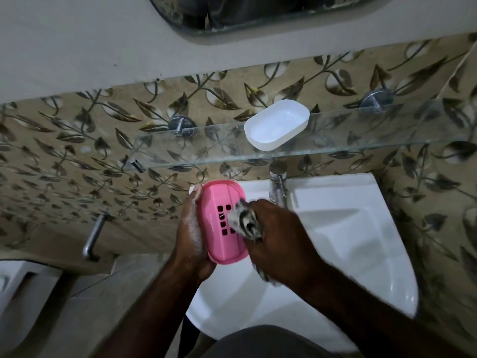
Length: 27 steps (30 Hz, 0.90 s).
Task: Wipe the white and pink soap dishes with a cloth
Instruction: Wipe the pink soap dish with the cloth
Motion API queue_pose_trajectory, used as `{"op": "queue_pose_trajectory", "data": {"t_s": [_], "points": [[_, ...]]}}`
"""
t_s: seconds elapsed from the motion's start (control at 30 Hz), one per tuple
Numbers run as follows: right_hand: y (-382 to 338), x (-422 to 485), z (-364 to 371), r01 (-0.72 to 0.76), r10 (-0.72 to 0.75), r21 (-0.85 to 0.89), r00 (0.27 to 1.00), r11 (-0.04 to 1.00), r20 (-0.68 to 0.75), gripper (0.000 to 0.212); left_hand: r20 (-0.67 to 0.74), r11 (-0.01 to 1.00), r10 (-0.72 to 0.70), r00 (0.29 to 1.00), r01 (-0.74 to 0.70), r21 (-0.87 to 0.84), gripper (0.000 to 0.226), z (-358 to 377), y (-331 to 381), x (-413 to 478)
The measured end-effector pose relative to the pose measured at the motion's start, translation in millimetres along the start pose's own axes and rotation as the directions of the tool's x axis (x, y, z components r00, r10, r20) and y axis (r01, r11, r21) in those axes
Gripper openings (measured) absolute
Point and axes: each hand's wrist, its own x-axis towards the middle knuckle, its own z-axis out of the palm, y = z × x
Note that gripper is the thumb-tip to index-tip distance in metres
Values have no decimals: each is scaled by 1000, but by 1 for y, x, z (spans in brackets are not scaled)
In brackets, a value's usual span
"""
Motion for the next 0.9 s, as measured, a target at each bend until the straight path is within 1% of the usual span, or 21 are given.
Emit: {"op": "queue_pose_trajectory", "data": {"t_s": [0.1, 0.17, 0.2, 0.27, 0.33, 0.37, 0.43, 0.5, 0.6, 0.7, 0.77, 0.9], "points": [[5, -22, 10, -68, 55, 123, 993, 990, 107, 18, -5, 1000, 16, 1000, -16, -19, 71, -4, 3, 3], [11, -21, 11, -134, 114, 176, 986, 975, 121, 16, -4, 1000, 8, 1000, -8, -18, 71, -4, 1, 4], [13, -16, 11, -164, 146, 197, 984, 967, 104, 15, 7, 1000, 3, 1000, -3, -23, 70, -3, 0, 5], [16, -5, 8, -184, 185, 205, 983, 961, 13, 22, 36, 1000, -1, 999, 2, -9, 66, 1, 0, 6], [16, 5, 2, -177, 189, 136, 978, 975, -87, 24, 73, 999, -7, 997, 5, 36, 59, 5, -3, 6], [15, 10, -2, -168, 177, 86, 977, 982, -120, 24, 96, 998, -25, 995, 19, 65, 56, 6, -5, 4], [14, 17, -6, -141, 140, 4, 981, 990, -136, 24, 120, 991, -100, 988, 88, 101, 57, 8, -11, 0], [11, 22, -8, -89, 82, -57, 990, 994, -113, 27, 127, 986, -137, 982, 123, 115, 60, 5, -13, -2], [1, 24, -8, 42, -50, -107, 996, 993, -75, 32, 126, 977, -154, 980, 131, 170, 67, 2, -11, -2], [-7, 27, -9, 178, -178, -143, 984, 974, 9, 34, 121, 980, -141, 983, 121, 158, 61, 1, -10, -2], [-4, 30, -14, 194, -192, -120, 981, 974, 27, 36, 131, 981, -126, 983, 104, 161, 58, 1, -10, -3], [6, 24, -22, 129, -139, -115, 986, 985, -88, 30, 147, 983, -103, 984, 79, 165, 61, 4, -10, -4]]}}
